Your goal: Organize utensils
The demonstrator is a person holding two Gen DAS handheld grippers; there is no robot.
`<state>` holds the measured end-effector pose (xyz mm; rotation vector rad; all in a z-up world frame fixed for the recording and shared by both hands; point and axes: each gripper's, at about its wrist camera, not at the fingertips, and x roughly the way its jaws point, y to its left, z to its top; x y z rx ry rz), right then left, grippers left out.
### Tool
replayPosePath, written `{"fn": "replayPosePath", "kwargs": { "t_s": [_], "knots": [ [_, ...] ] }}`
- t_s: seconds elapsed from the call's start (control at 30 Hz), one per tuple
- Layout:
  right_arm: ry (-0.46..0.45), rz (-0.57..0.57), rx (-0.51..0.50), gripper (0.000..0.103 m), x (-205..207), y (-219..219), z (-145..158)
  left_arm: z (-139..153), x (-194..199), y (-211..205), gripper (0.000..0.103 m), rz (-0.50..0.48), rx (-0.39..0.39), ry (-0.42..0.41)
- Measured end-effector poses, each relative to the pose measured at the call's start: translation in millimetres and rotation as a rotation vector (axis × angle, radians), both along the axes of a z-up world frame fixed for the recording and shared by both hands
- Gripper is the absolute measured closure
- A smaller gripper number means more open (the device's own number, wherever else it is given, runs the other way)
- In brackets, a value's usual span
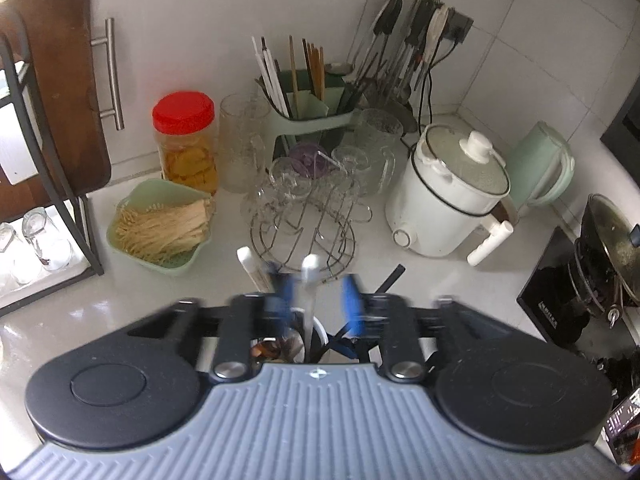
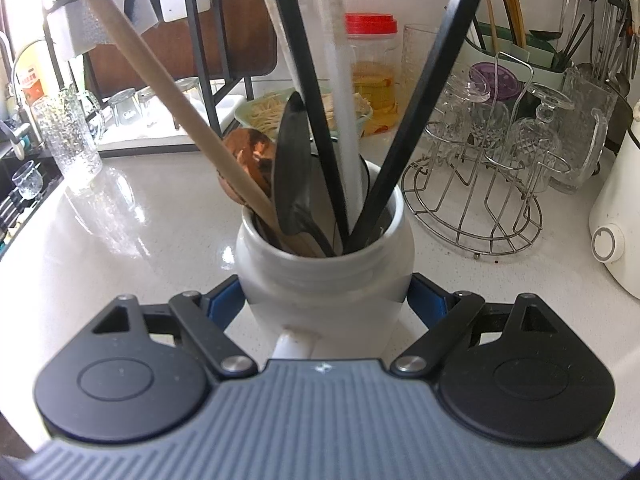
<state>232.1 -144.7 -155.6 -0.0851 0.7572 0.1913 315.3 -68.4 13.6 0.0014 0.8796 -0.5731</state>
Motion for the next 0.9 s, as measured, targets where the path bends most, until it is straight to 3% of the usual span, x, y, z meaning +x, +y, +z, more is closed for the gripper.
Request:
{"fn": "replayPosePath", "kwargs": {
  "t_s": [0.1, 0.27, 0.53, 0.9],
  "knots": [
    [0.003, -0.002, -0.004, 0.013, 2, 0, 1, 7, -6, 8, 0.031, 0.019, 0.001, -0.036],
    [0.03, -0.013, 0.046, 0.0, 6, -1, 7, 18, -16, 30, 0.013, 0.047, -0.052, -0.052],
    [-0.026, -0.042, 0.035, 0.0, -4, 5, 38, 40, -32, 76, 0.006, 0.137, -0.062, -0.119],
    [-0.122, -0.069, 0.114, 0.0, -51, -5, 110, 71, -75, 110, 0.003, 0.26, 0.052, -0.241]
  ]
}}
